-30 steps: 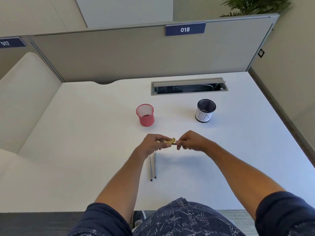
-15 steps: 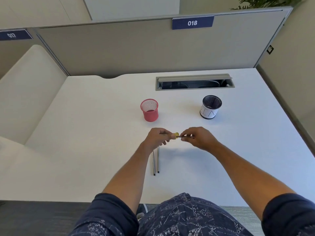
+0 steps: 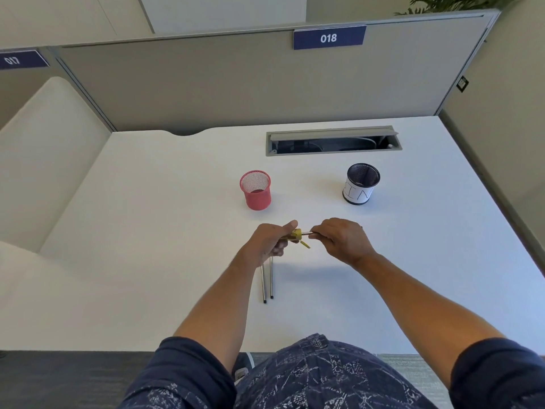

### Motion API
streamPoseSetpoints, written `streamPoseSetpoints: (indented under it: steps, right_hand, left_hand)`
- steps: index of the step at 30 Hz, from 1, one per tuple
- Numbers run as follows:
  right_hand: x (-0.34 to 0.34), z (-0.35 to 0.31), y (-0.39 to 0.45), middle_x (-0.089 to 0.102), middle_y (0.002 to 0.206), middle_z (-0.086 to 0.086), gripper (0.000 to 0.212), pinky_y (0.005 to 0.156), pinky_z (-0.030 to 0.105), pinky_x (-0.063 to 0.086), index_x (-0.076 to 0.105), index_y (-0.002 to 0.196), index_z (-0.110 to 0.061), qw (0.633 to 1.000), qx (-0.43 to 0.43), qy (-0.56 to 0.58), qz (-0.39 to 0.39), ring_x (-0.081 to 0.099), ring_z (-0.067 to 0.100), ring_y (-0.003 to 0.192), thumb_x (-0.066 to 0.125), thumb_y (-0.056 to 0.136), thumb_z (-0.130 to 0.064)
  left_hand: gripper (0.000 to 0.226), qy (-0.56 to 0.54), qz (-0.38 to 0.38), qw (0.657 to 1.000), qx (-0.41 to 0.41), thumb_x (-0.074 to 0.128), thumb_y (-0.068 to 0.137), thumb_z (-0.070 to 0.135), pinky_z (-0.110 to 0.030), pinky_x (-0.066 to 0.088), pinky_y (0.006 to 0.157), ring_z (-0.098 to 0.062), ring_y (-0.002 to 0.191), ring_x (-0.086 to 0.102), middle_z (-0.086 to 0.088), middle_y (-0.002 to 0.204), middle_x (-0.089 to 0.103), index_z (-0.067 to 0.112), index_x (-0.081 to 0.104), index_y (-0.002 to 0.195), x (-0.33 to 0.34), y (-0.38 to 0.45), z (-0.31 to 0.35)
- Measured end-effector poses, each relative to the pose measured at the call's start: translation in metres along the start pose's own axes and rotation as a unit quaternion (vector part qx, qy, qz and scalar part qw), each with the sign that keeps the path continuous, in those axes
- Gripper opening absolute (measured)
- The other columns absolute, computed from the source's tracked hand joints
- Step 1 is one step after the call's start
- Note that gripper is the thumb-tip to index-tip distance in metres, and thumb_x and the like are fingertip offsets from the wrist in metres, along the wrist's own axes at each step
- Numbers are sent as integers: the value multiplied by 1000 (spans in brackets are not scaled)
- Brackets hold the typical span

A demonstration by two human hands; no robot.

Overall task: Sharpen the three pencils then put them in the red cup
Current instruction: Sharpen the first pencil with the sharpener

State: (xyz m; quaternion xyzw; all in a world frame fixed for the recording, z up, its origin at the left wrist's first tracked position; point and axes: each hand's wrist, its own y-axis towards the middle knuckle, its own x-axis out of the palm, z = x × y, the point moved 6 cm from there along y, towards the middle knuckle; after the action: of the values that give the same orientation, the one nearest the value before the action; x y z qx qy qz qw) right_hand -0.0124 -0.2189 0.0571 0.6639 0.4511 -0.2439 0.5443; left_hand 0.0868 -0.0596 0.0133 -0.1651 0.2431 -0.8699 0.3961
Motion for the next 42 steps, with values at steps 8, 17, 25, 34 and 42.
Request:
streamPoseSetpoints:
  steps: [8,17,25,34,42]
  right_hand:
    - [20,13,-3,69,72,-8,19,61,32,47,78,85,-23,958,185,111,-187,56,17,66,68,94,-37]
    - [25,17,-15,46,51,2,36,48,24,29,80,79,-15,811,344,336,-334,34,15,48,63,98,-42]
    - [23,27,-24,56,62,7,29,49,23,26,81,89,-13,774,369,377,-350,34,13,49,68,96,-39]
    - [10,85,-48,74,81,2,13,62,26,40,81,82,-17,815,490,255,-176,60,13,72,83,83,-30]
    - [6,112,-88,63,61,5,24,53,27,37,71,68,-14,793,595,93,-93,58,25,63,73,88,-27]
  left_hand:
    - [31,91,-14,995,41,79,87,39,-29,44,62,-21,56,49,-16,66,64,9,82,78,-8,0,3]
    - [27,171,-24,979,107,87,76,5,-16,44,61,0,67,60,3,80,71,5,78,101,2,0,9]
    - [30,153,-4,982,114,85,78,0,-6,42,57,7,63,61,1,83,71,0,76,107,3,1,5]
    - [28,75,69,989,112,82,81,0,-12,40,51,1,52,55,0,79,70,-5,74,108,-21,0,-1]
    - [26,52,97,987,118,82,81,-2,-12,40,50,2,53,58,-3,83,70,-4,74,106,-27,0,-2]
